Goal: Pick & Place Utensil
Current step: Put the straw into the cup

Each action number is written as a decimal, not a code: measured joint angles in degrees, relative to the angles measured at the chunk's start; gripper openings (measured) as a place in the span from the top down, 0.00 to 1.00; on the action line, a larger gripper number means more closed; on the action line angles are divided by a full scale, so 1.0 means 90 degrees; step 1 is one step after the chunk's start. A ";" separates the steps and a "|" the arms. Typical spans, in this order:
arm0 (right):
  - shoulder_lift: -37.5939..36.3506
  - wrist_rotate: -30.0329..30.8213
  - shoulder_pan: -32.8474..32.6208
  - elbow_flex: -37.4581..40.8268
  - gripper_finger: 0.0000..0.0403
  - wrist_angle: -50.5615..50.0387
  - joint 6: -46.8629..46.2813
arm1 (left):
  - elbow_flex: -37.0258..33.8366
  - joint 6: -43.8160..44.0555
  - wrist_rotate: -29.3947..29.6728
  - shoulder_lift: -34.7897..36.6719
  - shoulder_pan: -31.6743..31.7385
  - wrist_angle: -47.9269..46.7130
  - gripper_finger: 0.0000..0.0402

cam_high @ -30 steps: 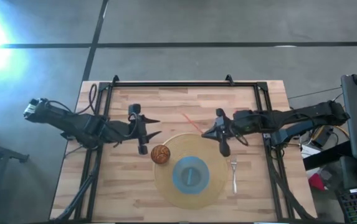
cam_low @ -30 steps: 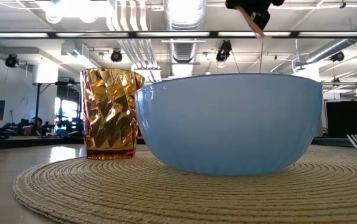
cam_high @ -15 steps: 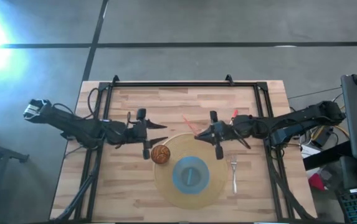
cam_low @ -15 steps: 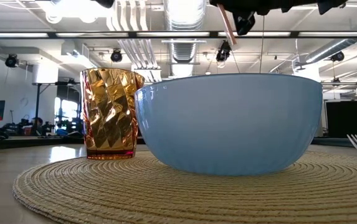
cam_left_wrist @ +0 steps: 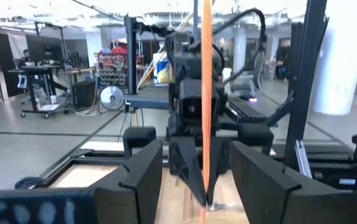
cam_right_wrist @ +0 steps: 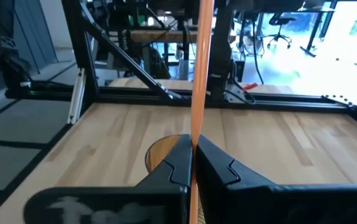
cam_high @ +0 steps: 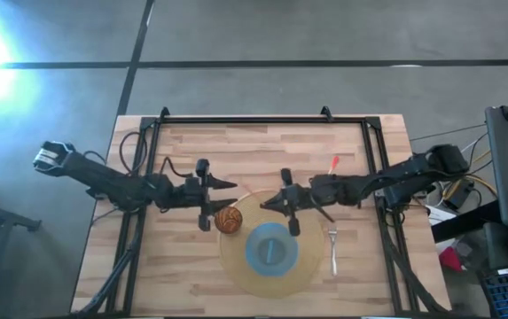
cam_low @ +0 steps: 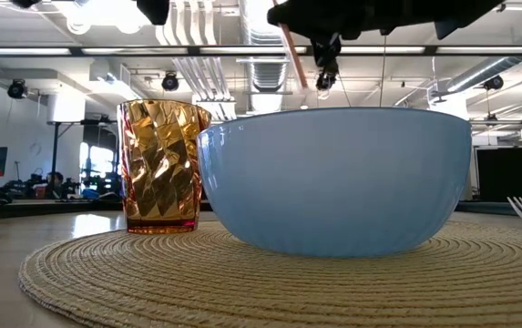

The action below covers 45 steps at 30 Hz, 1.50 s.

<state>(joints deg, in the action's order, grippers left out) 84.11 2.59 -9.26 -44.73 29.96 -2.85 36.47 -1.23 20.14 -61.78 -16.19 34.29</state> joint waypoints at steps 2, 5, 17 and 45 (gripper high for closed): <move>0.0172 0.0000 0.0000 -0.0105 0.98 0.0057 -0.0049 | -0.0096 0.0029 0.0001 0.0000 0.0000 0.0185 0.54; 0.0418 0.0000 -0.0002 -0.0290 0.98 0.0076 -0.0087 | -0.0136 0.0103 0.0002 -0.0002 0.0000 0.0332 0.54; 0.1143 0.0000 0.0000 -0.0930 0.98 0.0014 -0.0129 | -0.0134 0.0120 0.0000 -0.0002 0.0000 0.0479 0.54; 0.1252 0.0002 0.0000 -0.1013 0.98 -0.0156 -0.0678 | -0.0132 0.0310 -0.0301 -0.0002 -0.0002 0.0548 0.99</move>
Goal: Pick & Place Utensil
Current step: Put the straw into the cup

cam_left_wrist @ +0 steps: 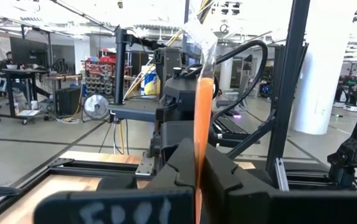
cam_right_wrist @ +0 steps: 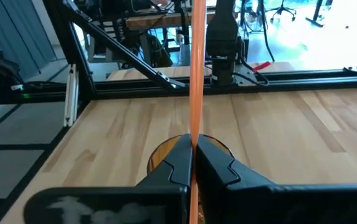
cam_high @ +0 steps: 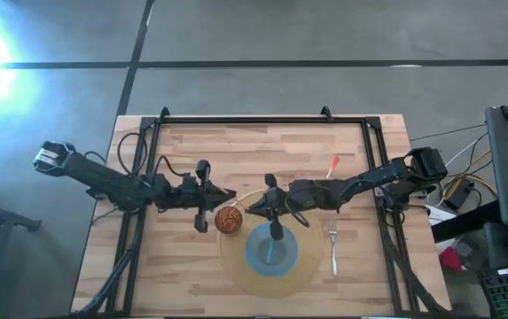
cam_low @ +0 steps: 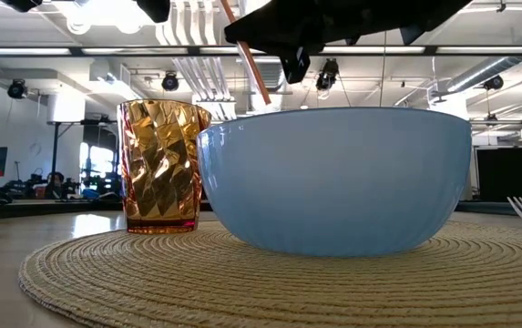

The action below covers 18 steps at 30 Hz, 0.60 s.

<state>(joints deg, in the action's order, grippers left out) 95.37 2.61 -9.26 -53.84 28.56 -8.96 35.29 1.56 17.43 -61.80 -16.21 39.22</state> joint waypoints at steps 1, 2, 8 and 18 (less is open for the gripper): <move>0.0000 0.0000 0.0000 0.0000 0.98 -0.0005 -0.0033 | 0.0000 0.0002 0.0000 -0.0002 0.0000 -0.0004 0.99; 0.0000 0.0000 0.0000 0.0000 0.98 -0.0012 -0.0043 | 0.0000 0.0012 -0.0001 -0.0002 0.0000 -0.0009 0.99; -0.0005 0.0000 0.0000 0.0002 0.98 -0.0061 -0.0121 | 0.0000 0.0125 0.0000 -0.0002 0.0000 -0.0044 0.99; -0.0046 0.0000 0.0002 0.0006 0.85 -0.0204 -0.0156 | 0.0002 0.0214 0.0051 -0.0002 0.0000 -0.0209 1.00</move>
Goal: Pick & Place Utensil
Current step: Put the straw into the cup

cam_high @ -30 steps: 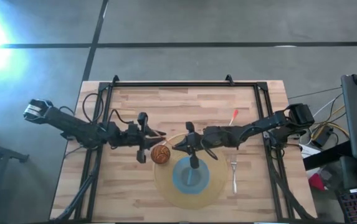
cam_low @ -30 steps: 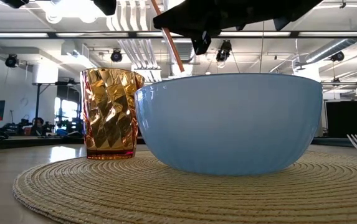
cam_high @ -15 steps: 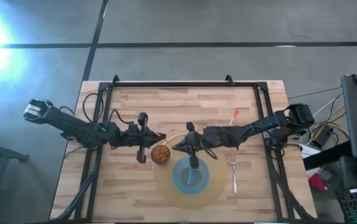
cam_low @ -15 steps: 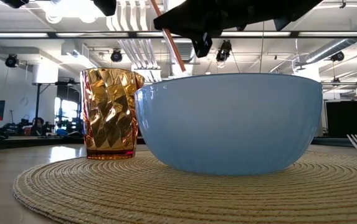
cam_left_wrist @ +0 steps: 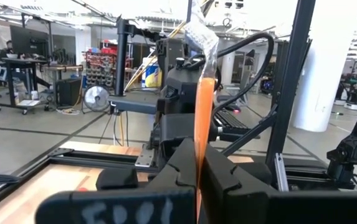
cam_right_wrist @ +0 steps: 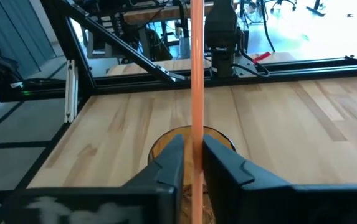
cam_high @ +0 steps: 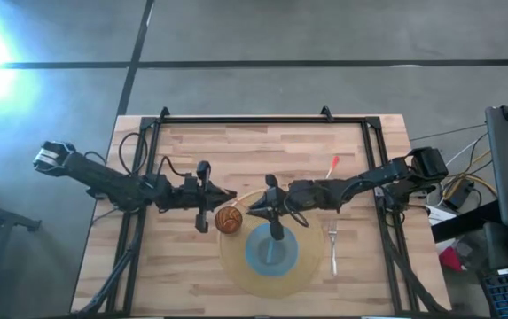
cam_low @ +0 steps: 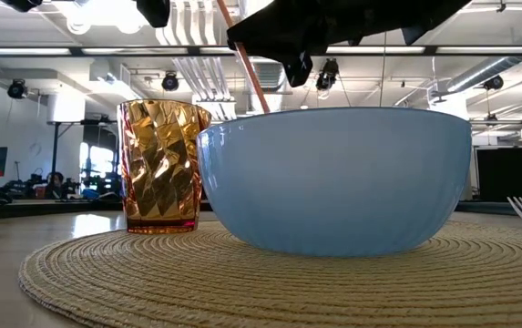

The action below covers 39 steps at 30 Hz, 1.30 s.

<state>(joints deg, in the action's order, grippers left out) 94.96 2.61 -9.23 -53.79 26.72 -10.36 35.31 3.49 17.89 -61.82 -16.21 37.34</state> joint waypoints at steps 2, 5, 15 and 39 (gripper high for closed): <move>-0.0019 0.0000 0.0002 0.0001 0.80 0.0001 0.0000 | 0.0001 0.0000 0.0002 0.0000 0.0000 -0.0029 1.00; -0.0089 0.0000 0.0002 0.0001 0.72 -0.0002 -0.0001 | 0.0002 0.0000 0.0004 0.0000 0.0000 -0.0034 1.00; -0.1210 0.0000 0.0005 0.0001 0.58 -0.1748 0.0146 | 0.0398 -0.0064 0.0024 0.0050 0.0000 -0.0574 1.00; -0.2497 0.0026 0.0002 -0.0001 0.62 -0.3856 0.0089 | 0.3441 0.1442 0.0337 0.0214 0.0000 -0.6305 1.00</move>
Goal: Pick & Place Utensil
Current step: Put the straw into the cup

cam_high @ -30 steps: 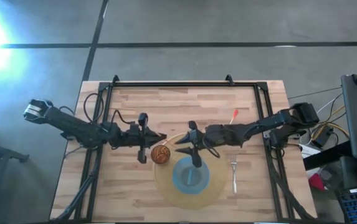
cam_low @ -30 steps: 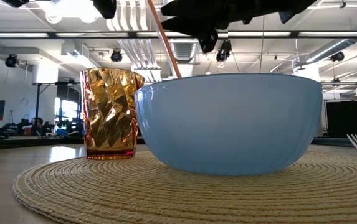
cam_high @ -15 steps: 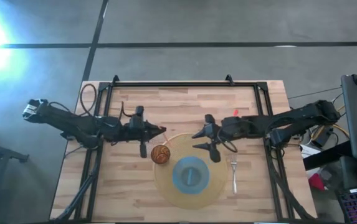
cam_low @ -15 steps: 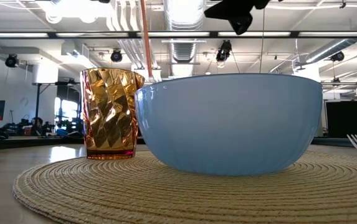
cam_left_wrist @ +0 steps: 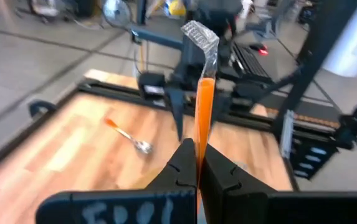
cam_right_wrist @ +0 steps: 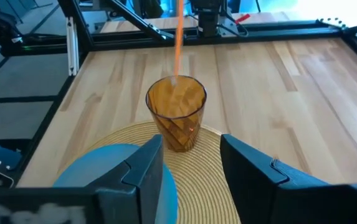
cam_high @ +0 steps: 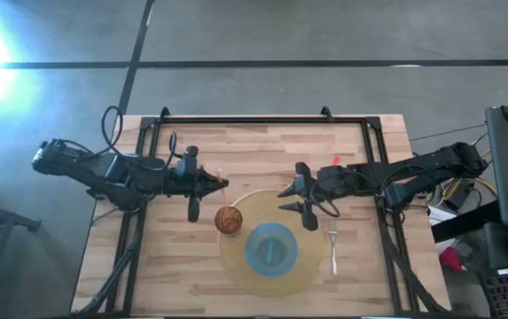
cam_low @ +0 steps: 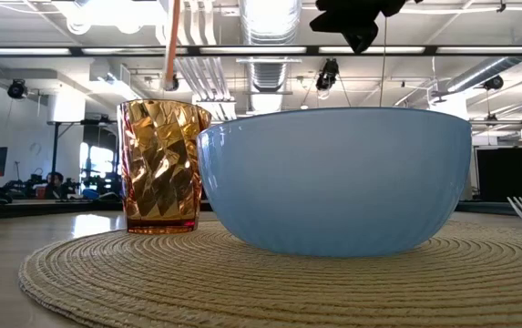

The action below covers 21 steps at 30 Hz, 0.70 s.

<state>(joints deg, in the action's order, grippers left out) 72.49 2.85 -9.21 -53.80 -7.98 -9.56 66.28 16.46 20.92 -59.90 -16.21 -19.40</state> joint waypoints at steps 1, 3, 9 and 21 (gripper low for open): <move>0.0000 0.0012 0.0000 -0.0011 0.62 0.0009 0.0077 | 0.0000 0.0062 -0.0083 -0.0010 0.0000 -0.0074 1.00; -0.0002 0.0018 0.0000 -0.0020 0.63 0.0023 0.0182 | -0.0052 0.0147 -0.0165 -0.0037 -0.0002 -0.0115 1.00; 0.0002 0.0021 0.0000 -0.0020 0.64 0.0118 0.0401 | -0.0352 0.0199 -0.0206 -0.0061 -0.0002 -0.0024 1.00; 0.0012 0.0373 0.0000 -0.0020 0.53 0.0115 -0.0107 | -0.1026 0.0514 -0.0223 -0.0080 -0.0002 0.0595 1.00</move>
<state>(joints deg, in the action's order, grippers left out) 72.60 6.20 -9.21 -53.98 -6.95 -10.52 57.05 21.09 18.92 -60.62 -16.23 -14.05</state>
